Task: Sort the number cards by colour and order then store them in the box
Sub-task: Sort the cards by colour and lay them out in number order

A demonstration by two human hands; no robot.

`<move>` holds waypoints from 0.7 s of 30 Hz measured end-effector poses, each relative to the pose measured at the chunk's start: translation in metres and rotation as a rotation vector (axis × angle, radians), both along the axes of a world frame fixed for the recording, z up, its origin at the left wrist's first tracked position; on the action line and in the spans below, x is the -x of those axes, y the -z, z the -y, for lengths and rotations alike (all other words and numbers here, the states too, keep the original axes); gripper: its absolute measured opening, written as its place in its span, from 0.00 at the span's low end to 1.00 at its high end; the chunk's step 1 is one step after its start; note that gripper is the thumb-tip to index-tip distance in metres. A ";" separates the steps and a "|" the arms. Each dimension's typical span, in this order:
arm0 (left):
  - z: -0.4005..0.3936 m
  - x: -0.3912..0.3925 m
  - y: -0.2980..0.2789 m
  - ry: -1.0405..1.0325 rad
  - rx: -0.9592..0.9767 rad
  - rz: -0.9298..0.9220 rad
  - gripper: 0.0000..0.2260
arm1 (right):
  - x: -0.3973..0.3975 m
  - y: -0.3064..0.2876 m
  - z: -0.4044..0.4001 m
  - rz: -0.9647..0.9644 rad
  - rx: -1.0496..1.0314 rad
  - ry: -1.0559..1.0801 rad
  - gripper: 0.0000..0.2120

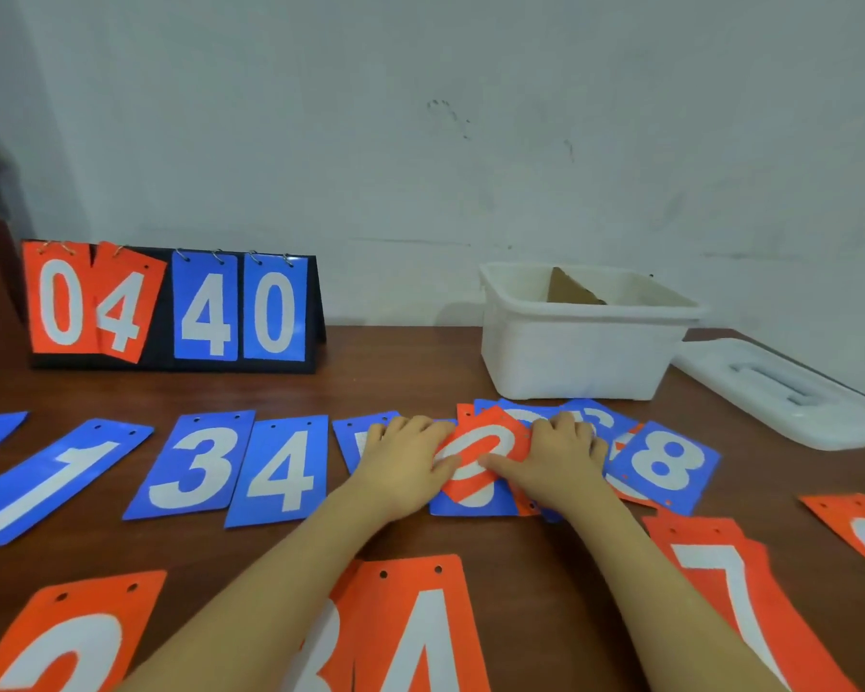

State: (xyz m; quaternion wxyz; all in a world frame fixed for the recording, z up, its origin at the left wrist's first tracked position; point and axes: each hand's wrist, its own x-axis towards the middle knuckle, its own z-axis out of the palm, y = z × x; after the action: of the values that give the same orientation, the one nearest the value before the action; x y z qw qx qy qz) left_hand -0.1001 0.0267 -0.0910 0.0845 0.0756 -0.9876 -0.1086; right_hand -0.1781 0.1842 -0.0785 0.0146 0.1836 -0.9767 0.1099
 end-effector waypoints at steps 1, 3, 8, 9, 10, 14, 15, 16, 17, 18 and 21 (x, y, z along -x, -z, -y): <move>-0.001 0.001 0.000 0.009 -0.002 -0.011 0.21 | 0.000 0.000 0.000 0.028 -0.008 0.020 0.40; -0.003 0.002 -0.001 0.027 -0.009 -0.031 0.21 | 0.001 0.000 0.001 0.031 0.023 0.006 0.38; -0.008 0.003 -0.008 0.016 -0.192 -0.168 0.27 | -0.006 -0.009 0.005 -0.062 0.566 -0.328 0.13; -0.008 0.001 -0.011 0.011 -0.267 -0.243 0.28 | -0.009 -0.015 0.005 -0.012 0.723 -0.364 0.13; -0.008 0.000 -0.015 0.011 -0.346 -0.319 0.28 | -0.012 -0.020 0.004 0.036 0.861 -0.393 0.14; -0.006 -0.011 -0.032 0.058 -0.465 -0.490 0.25 | -0.019 -0.040 0.001 0.128 1.135 -0.425 0.13; -0.006 -0.015 -0.037 0.077 -0.502 -0.516 0.24 | -0.020 -0.044 0.001 0.135 1.152 -0.428 0.12; -0.006 -0.019 -0.041 0.092 -0.520 -0.545 0.24 | -0.021 -0.046 0.001 0.134 1.147 -0.424 0.11; -0.005 -0.022 -0.045 0.092 -0.518 -0.577 0.23 | -0.021 -0.047 0.000 0.125 1.122 -0.405 0.09; -0.005 -0.025 -0.048 0.081 -0.513 -0.608 0.22 | -0.020 -0.047 -0.002 0.106 1.073 -0.358 0.07; -0.006 -0.031 -0.053 -0.002 -0.556 -0.614 0.17 | -0.013 -0.040 -0.012 0.011 0.595 -0.158 0.10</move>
State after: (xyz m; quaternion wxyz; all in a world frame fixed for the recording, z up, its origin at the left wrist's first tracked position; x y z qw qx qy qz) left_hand -0.0690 0.0330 -0.0384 0.3514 0.0605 -0.8496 -0.3886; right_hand -0.1652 0.1966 -0.0383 0.0536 0.2463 -0.8844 0.3928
